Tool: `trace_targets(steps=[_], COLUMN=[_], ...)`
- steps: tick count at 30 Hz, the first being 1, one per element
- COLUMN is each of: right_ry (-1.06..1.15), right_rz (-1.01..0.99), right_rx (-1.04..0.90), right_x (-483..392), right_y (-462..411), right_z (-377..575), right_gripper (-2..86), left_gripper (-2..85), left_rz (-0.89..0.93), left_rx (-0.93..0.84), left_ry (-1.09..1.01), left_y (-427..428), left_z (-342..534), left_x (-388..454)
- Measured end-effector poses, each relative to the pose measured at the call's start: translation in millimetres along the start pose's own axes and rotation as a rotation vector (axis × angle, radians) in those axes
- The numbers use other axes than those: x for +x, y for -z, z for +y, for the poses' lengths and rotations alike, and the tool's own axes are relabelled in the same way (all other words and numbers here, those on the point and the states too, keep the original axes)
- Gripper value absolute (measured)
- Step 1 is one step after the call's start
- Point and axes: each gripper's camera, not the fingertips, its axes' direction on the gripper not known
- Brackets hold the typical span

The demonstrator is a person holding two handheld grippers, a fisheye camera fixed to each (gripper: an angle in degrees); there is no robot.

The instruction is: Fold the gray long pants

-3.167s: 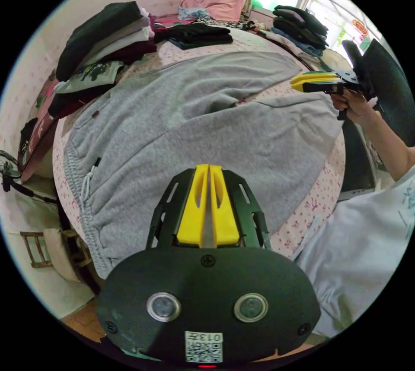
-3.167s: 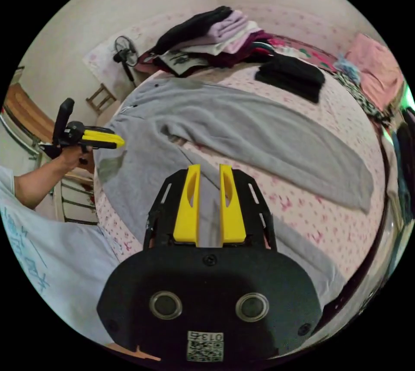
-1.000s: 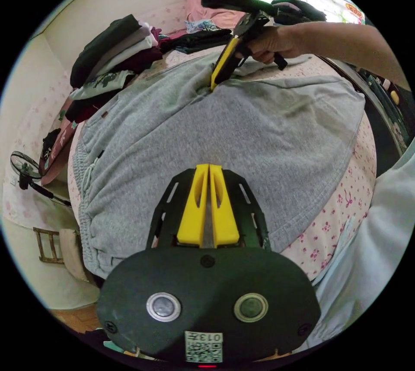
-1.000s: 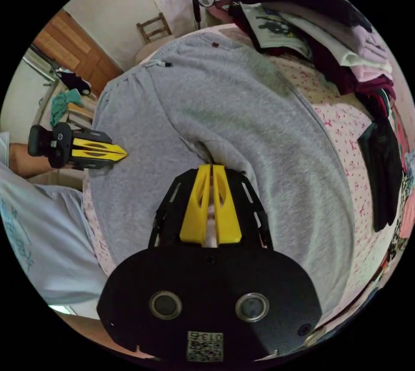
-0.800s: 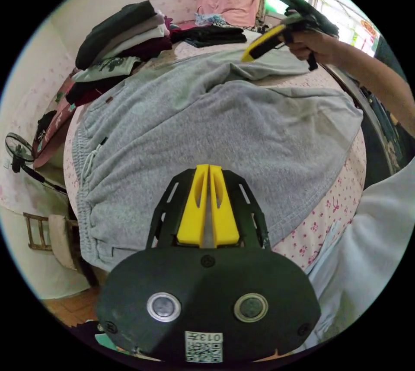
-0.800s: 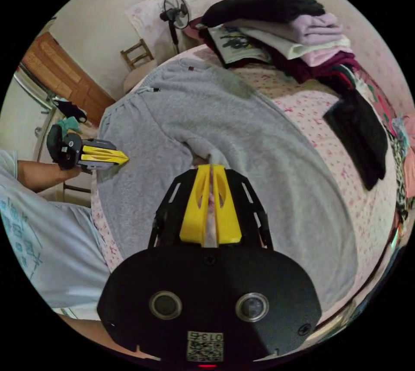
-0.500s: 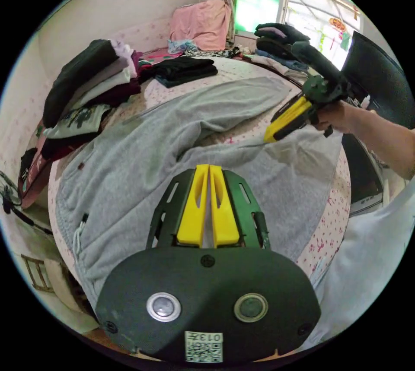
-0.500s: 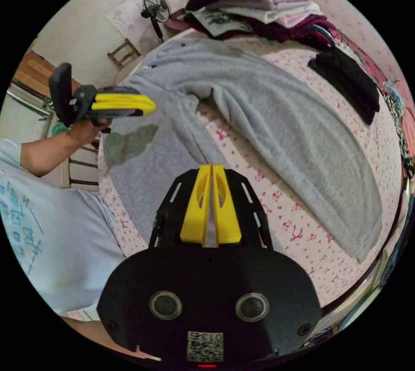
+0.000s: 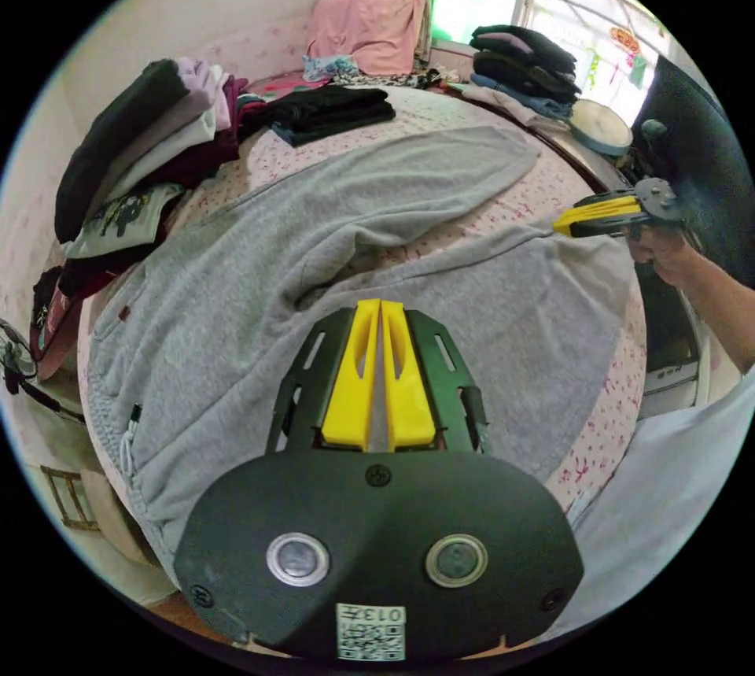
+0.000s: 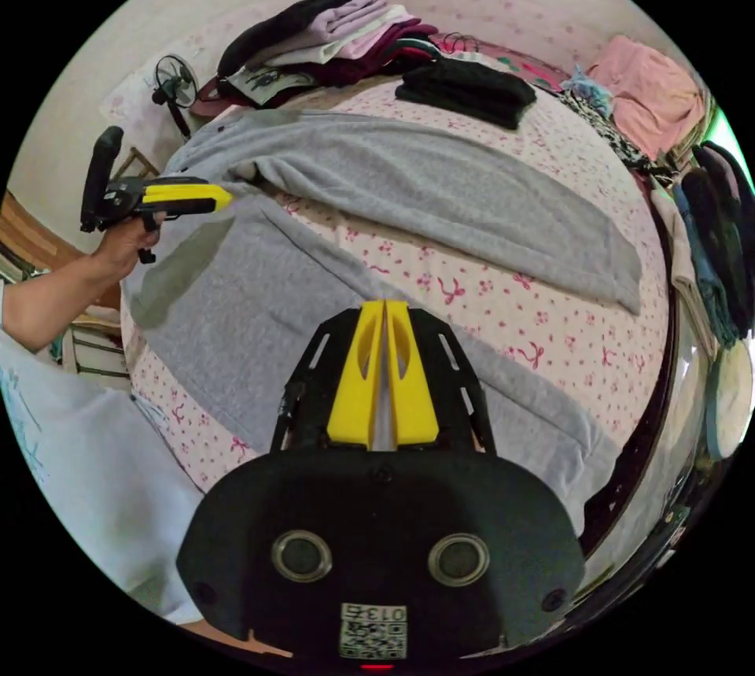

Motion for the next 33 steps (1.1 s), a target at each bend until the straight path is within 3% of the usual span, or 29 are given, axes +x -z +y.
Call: trace_targets(steps=[3, 8, 10, 12, 17, 20, 25, 28, 33], right_ry=[0.012, -0.182, -0.217, -0.196, -0.198, -0.179, -0.266, -0.22, -0.236], right_rz=[0.119, 0.024, 0.112, 0.094, 0.107, 0.153, 0.186, 0.217, 0.243], right_rx=[-0.143, -0.078, -0.09, -0.027, -0.103, -0.078, -0.075, 0.0, -0.057], right_x=[0.1, 50.4, 57.5, 58.3, 67.5, 79.4, 103.9, 105.9, 135.9], right_y=[-12.5, 9.7, 21.3, 35.3, 28.8, 35.7, 52.6, 57.3, 41.0], right_z=[33.5, 83.9, 95.6, 111.8, 150.3, 174.4, 195.6, 192.2, 184.1], right_gripper=[-0.1, 0.0, 0.1, 0.1, 0.0, 0.0, 0.0, 0.0, 0.0], left_gripper=[-0.3, -0.3, -0.3, -0.3, -0.3, -0.3, -0.3, -0.3, -0.3], left_rz=[-0.044, -0.042, -0.023, -0.007, 0.015, -0.078, -0.036, -0.004, -0.032], left_rx=[-0.02, -0.083, -0.06, -0.051, -0.069, -0.085, -0.074, -0.011, -0.098], left_ry=[-0.102, -0.042, -0.045, -0.098, -0.307, -0.313, -0.223, -0.31, -0.343], left_y=[2.3, -16.0, -13.8, -16.2, -28.7, -39.7, -32.7, -29.7, -72.8], left_z=[7.7, 14.7, 10.8, 4.7, -7.8, -5.5, -17.1, -35.5, -66.1], left_x=[37.2, 49.4, 57.3, 74.2, 135.7, 139.3, 124.4, 142.1, 141.3])
